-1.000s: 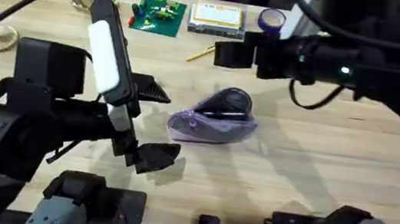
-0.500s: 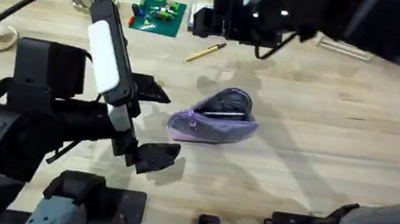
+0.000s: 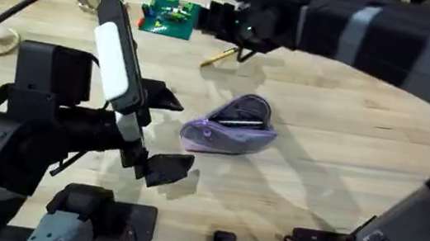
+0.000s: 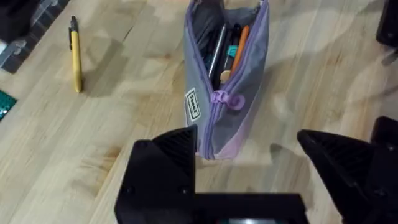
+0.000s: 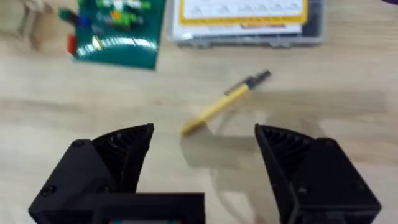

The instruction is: Unzip the bag, pick up the pens from the table one at a time and place them inside, then zip the bag closed.

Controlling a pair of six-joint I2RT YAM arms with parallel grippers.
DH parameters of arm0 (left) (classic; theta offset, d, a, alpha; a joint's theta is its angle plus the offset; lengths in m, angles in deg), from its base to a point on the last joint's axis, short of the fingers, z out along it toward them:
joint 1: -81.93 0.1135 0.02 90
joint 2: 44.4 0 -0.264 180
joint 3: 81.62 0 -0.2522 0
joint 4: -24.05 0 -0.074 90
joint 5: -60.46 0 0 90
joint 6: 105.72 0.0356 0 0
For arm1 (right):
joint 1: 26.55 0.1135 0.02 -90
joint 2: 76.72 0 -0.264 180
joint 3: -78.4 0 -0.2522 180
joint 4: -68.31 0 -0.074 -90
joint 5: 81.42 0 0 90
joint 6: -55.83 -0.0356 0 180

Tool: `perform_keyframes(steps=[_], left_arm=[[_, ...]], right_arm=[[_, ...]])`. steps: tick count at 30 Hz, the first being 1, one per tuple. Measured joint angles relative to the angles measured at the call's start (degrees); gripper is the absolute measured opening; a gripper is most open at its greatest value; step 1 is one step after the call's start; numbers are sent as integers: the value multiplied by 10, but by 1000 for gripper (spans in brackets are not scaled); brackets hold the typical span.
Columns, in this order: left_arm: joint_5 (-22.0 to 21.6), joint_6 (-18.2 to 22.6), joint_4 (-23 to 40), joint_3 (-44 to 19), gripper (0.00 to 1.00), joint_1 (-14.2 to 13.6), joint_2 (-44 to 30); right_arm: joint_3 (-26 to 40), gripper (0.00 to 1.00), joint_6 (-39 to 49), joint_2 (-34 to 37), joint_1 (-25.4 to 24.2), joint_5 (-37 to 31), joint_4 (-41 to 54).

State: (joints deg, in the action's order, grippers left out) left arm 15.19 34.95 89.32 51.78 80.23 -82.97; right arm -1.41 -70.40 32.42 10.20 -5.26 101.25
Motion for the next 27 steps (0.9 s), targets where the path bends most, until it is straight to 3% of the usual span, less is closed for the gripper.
perform_keyframes(steps=[19, 27], left_arm=[[0, 0, 4, 0, 994, 0, 0], [0, 0, 4, 0, 994, 0, 0]], right_arm=[[2, 996, -109, 140, 32, -128, -117], [20, 941, -112, 166, 35, -150, -88]])
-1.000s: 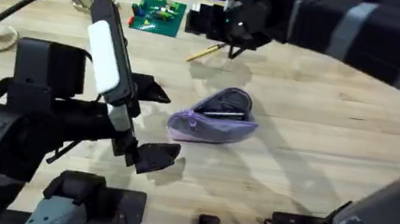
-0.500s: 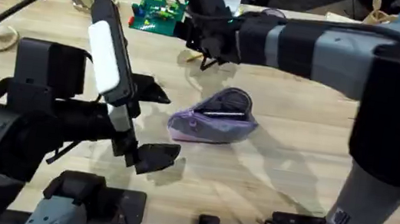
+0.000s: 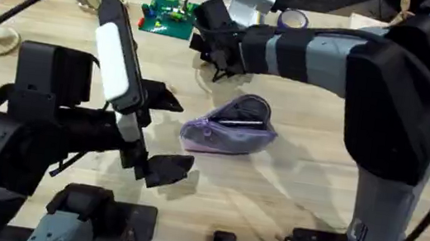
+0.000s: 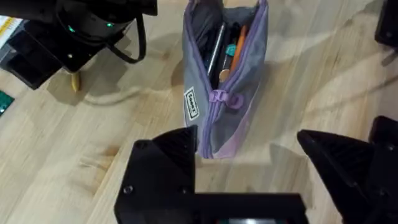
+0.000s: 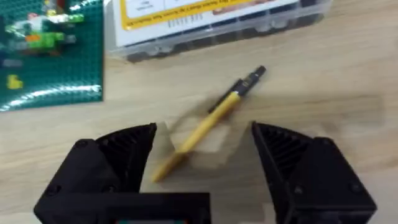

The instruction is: Unzip the bag, pick up the pens from the table one at a time and place them inside, then zip the bag closed.

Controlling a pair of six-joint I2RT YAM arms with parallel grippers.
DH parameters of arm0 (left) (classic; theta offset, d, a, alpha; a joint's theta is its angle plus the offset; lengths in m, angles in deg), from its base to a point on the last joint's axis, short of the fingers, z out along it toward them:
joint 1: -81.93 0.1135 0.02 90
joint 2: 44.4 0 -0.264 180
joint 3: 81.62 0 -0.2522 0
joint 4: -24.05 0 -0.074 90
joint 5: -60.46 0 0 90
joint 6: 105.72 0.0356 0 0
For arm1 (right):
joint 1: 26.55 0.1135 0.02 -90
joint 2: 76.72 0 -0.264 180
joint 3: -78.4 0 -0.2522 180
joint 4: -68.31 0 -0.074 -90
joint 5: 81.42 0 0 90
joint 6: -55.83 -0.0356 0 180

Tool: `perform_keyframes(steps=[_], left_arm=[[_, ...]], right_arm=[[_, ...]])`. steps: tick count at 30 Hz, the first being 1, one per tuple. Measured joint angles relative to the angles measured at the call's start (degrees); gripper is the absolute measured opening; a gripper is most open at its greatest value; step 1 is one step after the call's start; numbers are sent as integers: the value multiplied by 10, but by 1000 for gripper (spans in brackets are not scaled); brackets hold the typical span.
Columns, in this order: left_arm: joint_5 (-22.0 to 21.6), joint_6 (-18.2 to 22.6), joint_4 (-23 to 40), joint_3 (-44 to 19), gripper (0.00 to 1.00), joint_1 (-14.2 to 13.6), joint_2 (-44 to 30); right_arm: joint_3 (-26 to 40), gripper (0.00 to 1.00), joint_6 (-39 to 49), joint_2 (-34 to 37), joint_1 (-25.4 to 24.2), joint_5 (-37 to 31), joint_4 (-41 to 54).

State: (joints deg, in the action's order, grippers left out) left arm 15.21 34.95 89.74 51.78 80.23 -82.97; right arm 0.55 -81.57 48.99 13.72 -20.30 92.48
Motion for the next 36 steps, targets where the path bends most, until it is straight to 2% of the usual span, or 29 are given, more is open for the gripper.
perform_keyframes(steps=[2, 4, 9, 11, 21, 28, 36], left_arm=[[0, 0, 0, 0, 994, 0, 0], [0, 0, 0, 0, 994, 0, 0], [0, 0, 0, 0, 993, 0, 0], [0, 0, 0, 0, 993, 0, 0], [0, 0, 7, 0, 993, 0, 0], [0, 0, 15, 0, 993, 0, 0], [0, 0, 15, 0, 993, 0, 0]], right_arm=[[4, 903, 1, 0, 1, -5, 22], [7, 815, 1, 0, 1, -10, 39], [7, 460, -1, 0, -1, -29, 57], [7, 361, -2, 0, -2, -33, 60], [7, 69, -6, 0, -2, -33, 59], [7, 40, 18, -1, -2, -33, 59], [3, 31, 112, -26, 1, -28, 94]])
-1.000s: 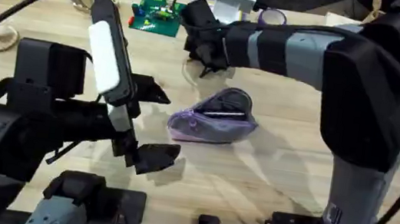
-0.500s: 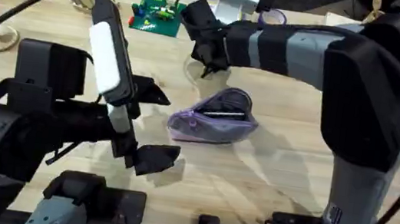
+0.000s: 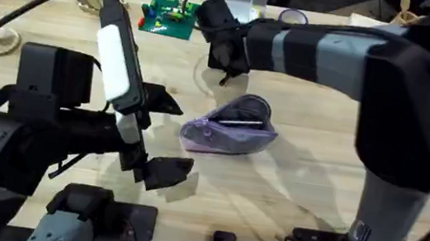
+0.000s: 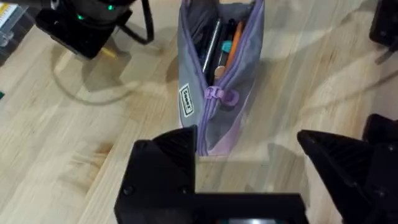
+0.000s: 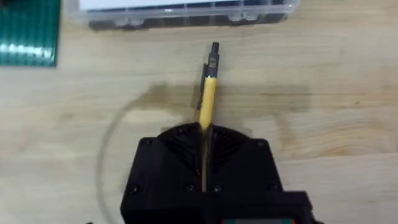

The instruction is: Unzip the bag, pick up the pens from the table one at a time and place them inside, then zip the bag closed.

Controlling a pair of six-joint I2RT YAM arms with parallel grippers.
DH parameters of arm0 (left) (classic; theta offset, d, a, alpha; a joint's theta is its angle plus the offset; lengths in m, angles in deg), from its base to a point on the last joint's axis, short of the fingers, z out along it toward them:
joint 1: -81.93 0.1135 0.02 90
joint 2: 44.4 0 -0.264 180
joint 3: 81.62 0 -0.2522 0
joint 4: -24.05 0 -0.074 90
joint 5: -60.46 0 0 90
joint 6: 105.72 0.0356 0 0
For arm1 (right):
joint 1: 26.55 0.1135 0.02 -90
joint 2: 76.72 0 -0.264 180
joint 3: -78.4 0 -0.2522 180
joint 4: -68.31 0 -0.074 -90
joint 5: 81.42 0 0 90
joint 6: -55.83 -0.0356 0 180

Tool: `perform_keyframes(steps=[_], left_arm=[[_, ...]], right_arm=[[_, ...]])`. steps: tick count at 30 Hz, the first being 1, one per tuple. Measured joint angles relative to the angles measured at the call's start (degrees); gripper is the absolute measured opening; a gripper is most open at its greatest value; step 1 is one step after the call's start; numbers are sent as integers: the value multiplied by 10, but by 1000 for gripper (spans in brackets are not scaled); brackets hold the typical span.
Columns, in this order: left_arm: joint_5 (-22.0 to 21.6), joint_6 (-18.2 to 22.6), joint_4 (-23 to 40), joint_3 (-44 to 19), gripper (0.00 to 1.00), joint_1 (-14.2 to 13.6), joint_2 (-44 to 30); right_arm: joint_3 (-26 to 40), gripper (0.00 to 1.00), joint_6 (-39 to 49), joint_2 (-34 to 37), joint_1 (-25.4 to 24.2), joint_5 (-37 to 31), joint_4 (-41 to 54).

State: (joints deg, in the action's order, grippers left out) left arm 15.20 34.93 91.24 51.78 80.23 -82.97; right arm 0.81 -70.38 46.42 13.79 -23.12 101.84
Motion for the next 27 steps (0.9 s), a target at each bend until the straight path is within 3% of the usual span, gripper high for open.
perform_keyframes(steps=[9, 19, 27], left_arm=[[0, 0, 0, 0, 993, 0, 0], [0, 0, 0, 0, 993, 0, 0], [0, 0, 0, 0, 993, 0, 0]], right_arm=[[-3, 32, 151, -148, -1, 2, 57], [-3, 33, 303, -212, -2, 5, 140], [-3, 33, 407, -301, -13, 102, 242]])
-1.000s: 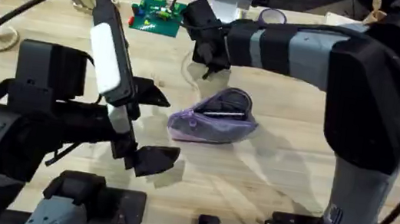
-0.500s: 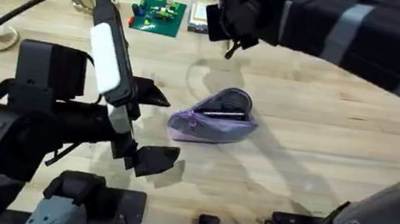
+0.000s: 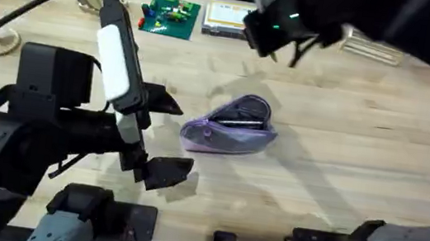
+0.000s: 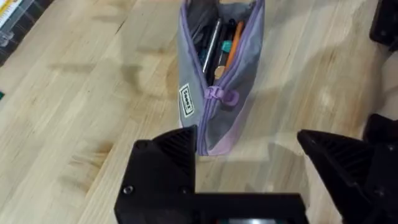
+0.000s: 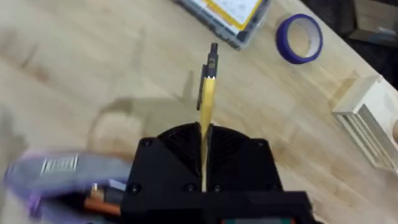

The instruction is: Unzip the bag, pick up the pens from the table one at a time and place them inside, then zip the bag closed.

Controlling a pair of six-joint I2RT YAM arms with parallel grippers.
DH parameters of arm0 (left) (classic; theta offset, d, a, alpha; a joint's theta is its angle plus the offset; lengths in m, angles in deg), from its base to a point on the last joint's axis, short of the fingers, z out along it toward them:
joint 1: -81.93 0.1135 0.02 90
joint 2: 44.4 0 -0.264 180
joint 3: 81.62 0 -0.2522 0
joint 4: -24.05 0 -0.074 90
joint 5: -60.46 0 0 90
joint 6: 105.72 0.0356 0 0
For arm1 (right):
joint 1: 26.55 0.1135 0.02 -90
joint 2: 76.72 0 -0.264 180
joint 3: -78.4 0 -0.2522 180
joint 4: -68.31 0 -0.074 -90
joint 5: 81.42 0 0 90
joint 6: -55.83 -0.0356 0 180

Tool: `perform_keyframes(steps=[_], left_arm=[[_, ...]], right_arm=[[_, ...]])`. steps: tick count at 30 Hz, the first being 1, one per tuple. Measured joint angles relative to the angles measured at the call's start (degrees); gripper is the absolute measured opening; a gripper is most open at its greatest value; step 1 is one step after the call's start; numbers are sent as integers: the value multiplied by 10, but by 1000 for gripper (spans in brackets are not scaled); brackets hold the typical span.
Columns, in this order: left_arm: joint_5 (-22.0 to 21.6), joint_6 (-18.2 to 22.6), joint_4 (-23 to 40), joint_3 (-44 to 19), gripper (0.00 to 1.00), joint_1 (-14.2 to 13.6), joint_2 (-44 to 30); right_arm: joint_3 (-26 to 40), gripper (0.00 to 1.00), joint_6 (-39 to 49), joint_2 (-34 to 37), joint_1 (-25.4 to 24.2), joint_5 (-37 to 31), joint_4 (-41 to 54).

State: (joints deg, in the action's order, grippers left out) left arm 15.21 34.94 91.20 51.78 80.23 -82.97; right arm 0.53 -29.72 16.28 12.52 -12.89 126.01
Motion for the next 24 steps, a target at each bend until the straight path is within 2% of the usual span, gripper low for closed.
perform_keyframes(steps=[10, 15, 19, 24], left_arm=[[0, 0, 0, 0, 993, 0, 0], [0, 0, 0, 0, 993, 0, 0], [0, 0, 0, 0, 993, 0, 0], [0, 0, 0, 0, 994, 0, 0]], right_arm=[[0, 34, 153, -88, -59, 166, 112], [0, 34, 297, -103, -64, 238, 174], [-20, 34, 416, -107, -64, 269, 211], [-72, 34, 492, -107, -64, 279, 207]])
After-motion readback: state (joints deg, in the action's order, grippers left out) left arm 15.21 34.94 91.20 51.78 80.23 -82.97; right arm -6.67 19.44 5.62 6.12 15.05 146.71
